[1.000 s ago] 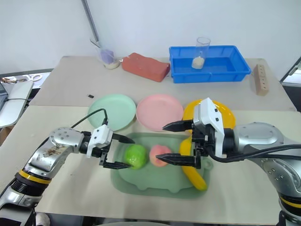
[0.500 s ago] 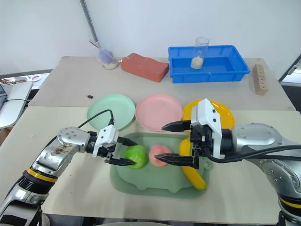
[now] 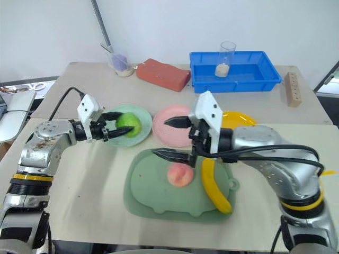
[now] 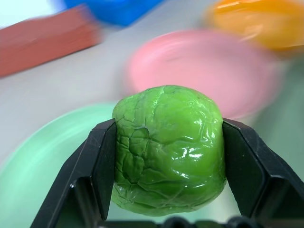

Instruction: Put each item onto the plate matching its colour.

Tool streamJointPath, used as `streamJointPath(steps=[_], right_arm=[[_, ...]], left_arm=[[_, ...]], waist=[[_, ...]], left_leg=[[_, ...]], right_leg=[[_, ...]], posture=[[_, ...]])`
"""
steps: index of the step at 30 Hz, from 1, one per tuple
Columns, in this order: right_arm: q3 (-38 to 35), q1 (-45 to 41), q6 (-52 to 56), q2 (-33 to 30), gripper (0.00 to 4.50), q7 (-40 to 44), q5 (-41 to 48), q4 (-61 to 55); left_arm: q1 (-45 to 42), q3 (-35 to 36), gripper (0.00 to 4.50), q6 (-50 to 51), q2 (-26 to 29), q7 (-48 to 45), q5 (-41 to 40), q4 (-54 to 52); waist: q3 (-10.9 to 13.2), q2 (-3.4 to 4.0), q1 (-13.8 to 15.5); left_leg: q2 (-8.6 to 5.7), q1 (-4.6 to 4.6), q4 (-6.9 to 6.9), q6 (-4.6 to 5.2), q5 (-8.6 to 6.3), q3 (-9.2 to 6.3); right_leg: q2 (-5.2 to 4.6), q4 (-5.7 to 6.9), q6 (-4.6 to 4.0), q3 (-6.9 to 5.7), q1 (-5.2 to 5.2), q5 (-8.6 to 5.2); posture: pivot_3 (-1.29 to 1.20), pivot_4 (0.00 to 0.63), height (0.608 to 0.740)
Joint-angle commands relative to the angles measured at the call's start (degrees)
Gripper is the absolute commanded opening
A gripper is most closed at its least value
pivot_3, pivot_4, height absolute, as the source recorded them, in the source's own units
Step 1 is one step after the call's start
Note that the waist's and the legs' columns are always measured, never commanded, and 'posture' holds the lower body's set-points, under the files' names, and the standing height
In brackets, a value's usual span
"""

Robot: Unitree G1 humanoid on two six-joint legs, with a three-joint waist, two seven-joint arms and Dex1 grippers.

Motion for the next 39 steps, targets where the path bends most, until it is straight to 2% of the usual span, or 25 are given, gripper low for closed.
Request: streamJointPath(steps=[1, 3, 5, 7, 14, 18, 25, 32, 39], right_arm=[[0.3, -2.1, -0.6, 0.8, 4.5, -0.7, -2.5, 0.2], [0.5, -2.1, -1.0, 0.9, 4.5, -0.1, -3.5, 0.7], [0.7, -1.9, -1.1, 0.9, 4.5, 0.3, -4.4, 1.0], [0.6, -1.7, -1.0, 0.9, 4.5, 0.6, -4.9, 1.0], [-0.4, 0.7, -0.5, -1.4, 4.5, 3.2, -5.5, 0.2], [-0.1, 3.3, -0.5, -6.3, 4.5, 7.8, -5.9, -0.4], [4.8, 6.6, -1.4, -11.7, 4.5, 12.9, -10.3, -1.2], [12.4, 8.5, -3.3, -10.6, 4.5, 13.6, -18.9, 0.7], [16.8, 8.4, -3.5, -6.9, 4.5, 12.4, -24.4, 3.0]], left_arm=[[-1.3, 1.7, 2.76, -3.8, -1.5, 5.0, 2.4, 2.9], [-1.7, 2.0, 2.76, -4.8, -2.3, 6.1, 2.8, 4.9], [-2.1, 2.1, 3.74, -5.9, -2.5, 6.7, 3.3, 6.5], [-2.4, 2.4, 4.45, -6.8, -2.2, 6.4, 3.3, 7.4], [-1.5, 4.6, 4.45, -5.1, 0.3, 0.4, -1.1, 2.2], [0.6, 4.9, 4.45, 0.5, 3.8, -7.6, -7.7, -8.0], [7.0, -0.2, 4.45, 4.0, 9.3, -18.7, -13.4, -26.8], [13.9, -0.1, 4.45, 2.8, 14.4, -27.2, -17.8, -36.8], [17.9, 1.2, 4.45, 2.2, 15.8, -27.6, -18.1, -38.3]], waist=[[0.0, -0.01, 0.2], [0.0, -0.01, 0.3], [0.0, -0.01, 0.2], [0.0, -0.01, 0.0], [0.0, -0.01, 0.0], [0.0, -0.01, 0.0], [0.0, 0.04, -0.3], [0.0, 0.02, -0.6], [0.0, 0.0, -0.3]], left_leg=[[0.0, -0.06, 0.01, 0.0, 0.0, 0.0], [0.0, -0.04, 0.02, 0.0, 0.0, 0.0], [0.0, -0.03, 0.02, 0.0, 0.01, 0.0], [0.0, -0.02, -0.01, 0.0, 0.01, 0.0], [0.01, -0.07, -0.04, 0.0, 0.01, 0.0], [0.01, -0.08, -0.03, -0.01, 0.02, 0.01], [0.03, 0.15, -0.11, -0.01, 0.01, 0.03], [0.06, 0.13, -0.12, -0.01, 0.01, 0.05], [0.06, 0.13, -0.08, -0.01, 0.01, 0.06]], right_leg=[[0.0, 0.01, 0.01, -0.01, -0.05, 0.02], [0.0, 0.05, 0.01, -0.03, -0.05, 0.02], [0.0, 0.08, 0.01, -0.03, -0.06, 0.03], [0.01, 0.1, 0.0, -0.02, -0.04, 0.03], [0.02, 0.12, 0.0, -0.02, 0.07, 0.03], [0.02, 0.08, 0.0, -0.04, 0.06, 0.03], [0.02, 0.02, -0.02, -0.01, 0.04, 0.01], [0.02, 0.02, -0.08, 0.01, -0.05, -0.01], [0.01, -0.01, -0.09, 0.01, -0.06, -0.02]], posture=[[0.0, 0.15, 0.74], [0.0, 0.15, 0.74], [0.0, 0.15, 0.74], [0.0, 0.15, 0.74], [0.0, 0.15, 0.74], [0.0, 0.15, 0.74], [0.0, 0.15, 0.74], [0.0, 0.15, 0.74], [0.0, 0.15, 0.74]])
